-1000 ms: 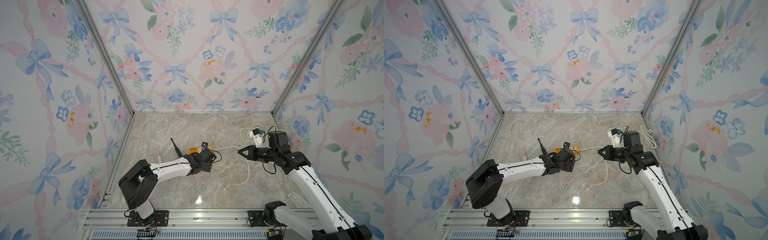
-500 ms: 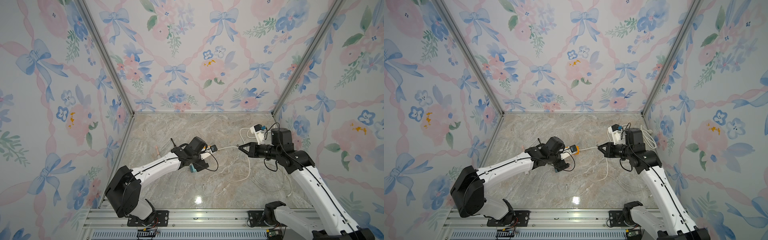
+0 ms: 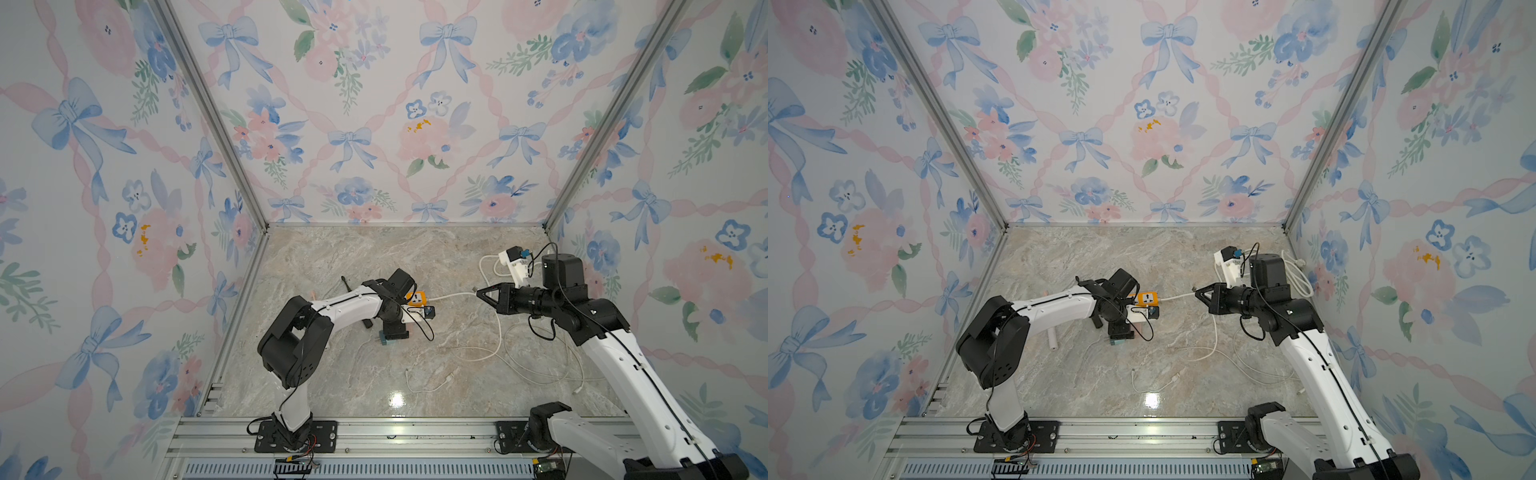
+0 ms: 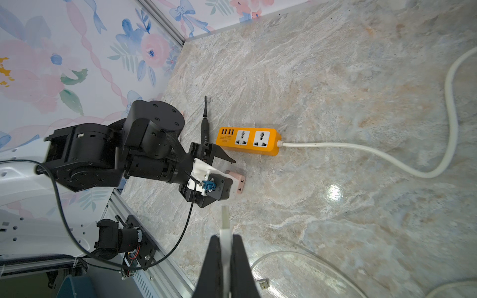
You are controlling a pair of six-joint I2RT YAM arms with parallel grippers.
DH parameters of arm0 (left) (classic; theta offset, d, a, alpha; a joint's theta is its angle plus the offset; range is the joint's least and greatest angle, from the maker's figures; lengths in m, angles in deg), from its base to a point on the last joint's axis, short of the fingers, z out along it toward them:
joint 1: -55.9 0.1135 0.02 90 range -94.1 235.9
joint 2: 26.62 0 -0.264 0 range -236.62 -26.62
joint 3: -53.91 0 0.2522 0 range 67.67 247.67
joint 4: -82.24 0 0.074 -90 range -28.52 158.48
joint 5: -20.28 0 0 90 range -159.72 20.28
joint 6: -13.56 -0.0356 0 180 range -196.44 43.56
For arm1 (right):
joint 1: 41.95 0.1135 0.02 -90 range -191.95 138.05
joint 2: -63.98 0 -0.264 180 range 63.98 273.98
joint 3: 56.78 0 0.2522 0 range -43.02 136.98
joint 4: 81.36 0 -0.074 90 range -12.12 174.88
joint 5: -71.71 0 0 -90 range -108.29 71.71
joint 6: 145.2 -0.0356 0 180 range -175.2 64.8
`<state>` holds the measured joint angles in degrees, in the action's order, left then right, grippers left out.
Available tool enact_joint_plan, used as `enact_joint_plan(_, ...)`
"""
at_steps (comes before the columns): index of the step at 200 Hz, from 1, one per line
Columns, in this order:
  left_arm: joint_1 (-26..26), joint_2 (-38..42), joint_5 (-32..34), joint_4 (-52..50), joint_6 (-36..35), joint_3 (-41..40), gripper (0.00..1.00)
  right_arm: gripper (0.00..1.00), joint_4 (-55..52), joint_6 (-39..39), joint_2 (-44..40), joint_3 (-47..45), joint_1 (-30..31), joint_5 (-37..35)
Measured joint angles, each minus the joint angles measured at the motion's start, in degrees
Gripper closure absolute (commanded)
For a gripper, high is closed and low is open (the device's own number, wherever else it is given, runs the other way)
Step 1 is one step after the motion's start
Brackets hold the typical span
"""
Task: Charge the electric toothbrush
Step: Pick up the plug from the center of the board, then place the plug at the center of the board.
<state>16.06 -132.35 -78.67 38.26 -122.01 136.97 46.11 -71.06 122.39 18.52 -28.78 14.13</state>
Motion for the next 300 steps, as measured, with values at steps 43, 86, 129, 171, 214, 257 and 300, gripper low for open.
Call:
enact_joint_plan(43, 0.5, -2.9, -2.3, -0.3, -1.1, 0.0, 0.50, 0.98, 0.3, 0.0, 2.1, -1.8, -1.0, -0.1)
enact_joint_plan(86, 1.2, -2.9, -4.0, -0.3, -1.9, 0.0, 0.76, 0.98, 0.9, -0.4, 2.6, -3.9, -1.5, -0.2)
enact_joint_plan(129, 3.4, 2.4, -11.2, -1.4, 0.9, -0.1, 0.79, 0.99, 0.2, 3.7, 2.4, -3.8, -1.5, 0.4)
enact_joint_plan(171, 4.6, 13.2, -26.1, -1.6, 12.6, 1.2, 0.75, 1.00, -1.7, 16.3, -0.1, -2.1, 0.9, 2.6)
enact_joint_plan(214, 4.6, 12.0, -41.0, -5.1, 26.4, 3.4, 0.92, 1.00, -8.6, 25.0, 4.2, 6.5, 6.3, 12.0)
enact_joint_plan(257, 4.7, 11.6, -45.9, -8.0, 31.6, 3.5, 1.00, 1.00, -19.6, 31.2, 10.1, 12.6, 8.9, 15.9)
enact_joint_plan(300, 3.4, 12.0, -35.5, -9.0, 31.7, 3.5, 1.00, 0.99, -21.9, 31.0, 12.6, 12.7, 12.5, 10.7)
